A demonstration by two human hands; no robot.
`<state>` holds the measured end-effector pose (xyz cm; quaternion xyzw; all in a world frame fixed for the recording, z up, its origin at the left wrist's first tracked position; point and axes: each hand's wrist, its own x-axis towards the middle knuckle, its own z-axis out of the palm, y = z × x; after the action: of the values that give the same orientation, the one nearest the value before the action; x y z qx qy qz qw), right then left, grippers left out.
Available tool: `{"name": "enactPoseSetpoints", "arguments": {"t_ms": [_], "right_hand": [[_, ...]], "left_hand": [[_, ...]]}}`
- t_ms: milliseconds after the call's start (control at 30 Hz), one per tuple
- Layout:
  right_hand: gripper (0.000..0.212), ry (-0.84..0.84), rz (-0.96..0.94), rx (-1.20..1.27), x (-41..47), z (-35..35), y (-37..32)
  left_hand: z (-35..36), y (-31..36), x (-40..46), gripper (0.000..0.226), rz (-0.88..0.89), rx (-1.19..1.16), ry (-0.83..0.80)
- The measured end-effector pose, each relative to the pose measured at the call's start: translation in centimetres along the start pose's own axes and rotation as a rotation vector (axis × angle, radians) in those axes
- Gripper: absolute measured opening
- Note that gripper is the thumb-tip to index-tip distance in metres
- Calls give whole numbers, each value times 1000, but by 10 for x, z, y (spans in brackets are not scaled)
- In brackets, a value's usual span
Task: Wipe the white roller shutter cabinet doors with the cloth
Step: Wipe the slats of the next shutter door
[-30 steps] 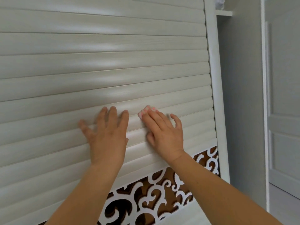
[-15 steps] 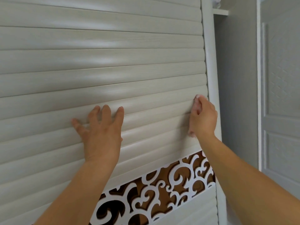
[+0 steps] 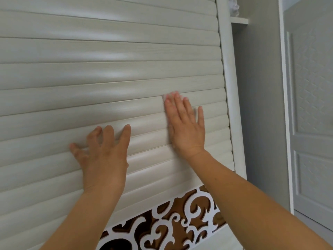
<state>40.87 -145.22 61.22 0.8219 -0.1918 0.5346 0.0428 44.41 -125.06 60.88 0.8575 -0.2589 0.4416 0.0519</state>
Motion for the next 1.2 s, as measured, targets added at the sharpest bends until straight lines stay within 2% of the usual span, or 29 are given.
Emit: {"name": "enactPoseSetpoints", "arguments": {"t_ms": [133,367,500,733,1033,1133,1200], "right_hand": [[54,47,203,-4,20,3,26],[51,181,535,135,38,10,66],[50,247,662,152,35,11,77],[48,261,721,128,20,12,65],[47,190,749,77,-33,26,50],[49,135,759,78,-45,24,41],[49,106,743,70,-52,23,34]], "left_hand": [[3,3,1,90,10,6,-4],[10,9,2,91,29,35,10],[8,7,1,93,26,58,-25],[7,-7,0,105,37,58,-7],[18,-18,-2,102,84,13,225],[18,-21,-3,101,82,21,185],[7,-21,-4,99,70,28,83]]}}
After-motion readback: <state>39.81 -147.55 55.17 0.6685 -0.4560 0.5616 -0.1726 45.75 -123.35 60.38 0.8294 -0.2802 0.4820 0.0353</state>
